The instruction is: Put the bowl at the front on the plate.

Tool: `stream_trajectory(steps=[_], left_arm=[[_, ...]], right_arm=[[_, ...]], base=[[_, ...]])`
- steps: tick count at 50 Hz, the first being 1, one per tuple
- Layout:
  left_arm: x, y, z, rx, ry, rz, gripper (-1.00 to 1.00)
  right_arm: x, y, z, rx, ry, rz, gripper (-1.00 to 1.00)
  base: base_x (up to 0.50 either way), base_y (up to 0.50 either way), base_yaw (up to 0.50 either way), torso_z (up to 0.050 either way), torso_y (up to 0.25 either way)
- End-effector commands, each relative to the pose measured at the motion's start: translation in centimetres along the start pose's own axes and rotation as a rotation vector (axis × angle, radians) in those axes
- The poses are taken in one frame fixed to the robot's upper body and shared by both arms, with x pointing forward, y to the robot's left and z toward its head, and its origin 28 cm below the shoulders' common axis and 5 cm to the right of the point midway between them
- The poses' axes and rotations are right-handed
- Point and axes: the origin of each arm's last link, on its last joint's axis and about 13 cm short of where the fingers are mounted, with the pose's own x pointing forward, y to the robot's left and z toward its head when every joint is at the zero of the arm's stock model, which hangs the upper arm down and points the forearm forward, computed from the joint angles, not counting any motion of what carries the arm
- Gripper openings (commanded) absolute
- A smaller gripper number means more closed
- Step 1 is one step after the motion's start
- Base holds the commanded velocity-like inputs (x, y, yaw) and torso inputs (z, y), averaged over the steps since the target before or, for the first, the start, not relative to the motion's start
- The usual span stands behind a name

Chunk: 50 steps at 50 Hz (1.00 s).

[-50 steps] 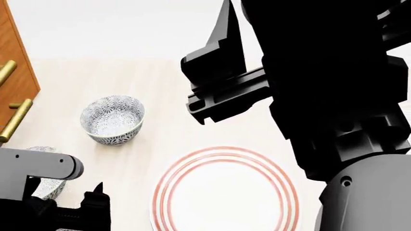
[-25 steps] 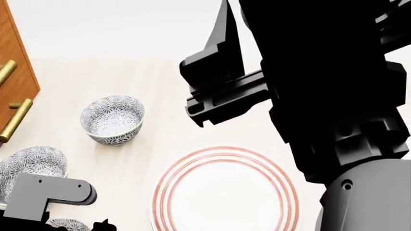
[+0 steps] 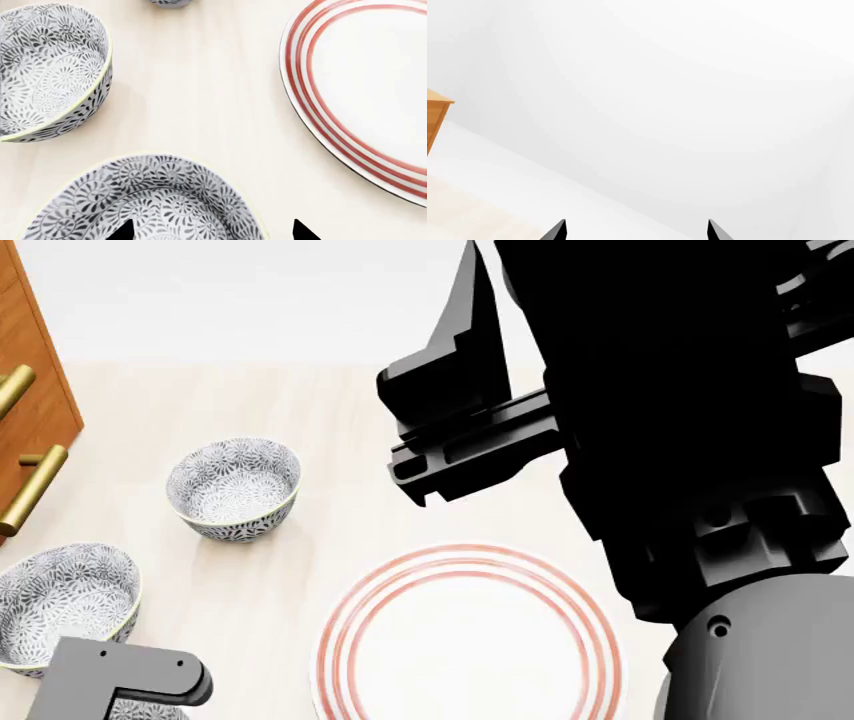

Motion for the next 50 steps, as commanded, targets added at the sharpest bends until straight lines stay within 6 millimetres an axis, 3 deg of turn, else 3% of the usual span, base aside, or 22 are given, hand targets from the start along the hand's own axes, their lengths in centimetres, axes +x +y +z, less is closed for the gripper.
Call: stream_trajectory(steps=[1, 25, 26, 43, 50], left_arm=[[0.1, 0.0, -0.5, -0.002, 0.045, -0.013, 1.00], [0.4, -0.1, -1.5, -0.005, 0.080, -0.019, 1.00], [0.5, -0.2, -1.6, -0.008, 0.071, -0.024, -1.00], [0.4, -0.2, -1.6, 0.004, 0.017, -0.042, -1.00], [0.2, -0.1, -1.3, 0.035, -0.116, 0.015, -1.00]], right_arm=[[0.0, 0.0, 0.0, -0.001, -0.002, -0.001, 1.00], [-0.1, -0.1, 0.0, 0.002, -0.008, -0.007, 1.00], [0.0, -0.1, 0.0, 0.002, -0.008, -0.007, 1.00], [-0.4, 0.0, -0.2, 0.004, -0.018, -0.004, 1.00], [-0.5, 0.0, -0.3, 0.006, -0.021, -0.006, 1.00]], base=[[0.00, 0.00, 0.00, 0.000, 0.000], [0.00, 0.00, 0.00, 0.000, 0.000], [0.00, 0.00, 0.00, 0.000, 0.000], [0.00, 0.00, 0.00, 0.000, 0.000], [0.00, 0.00, 0.00, 0.000, 0.000]])
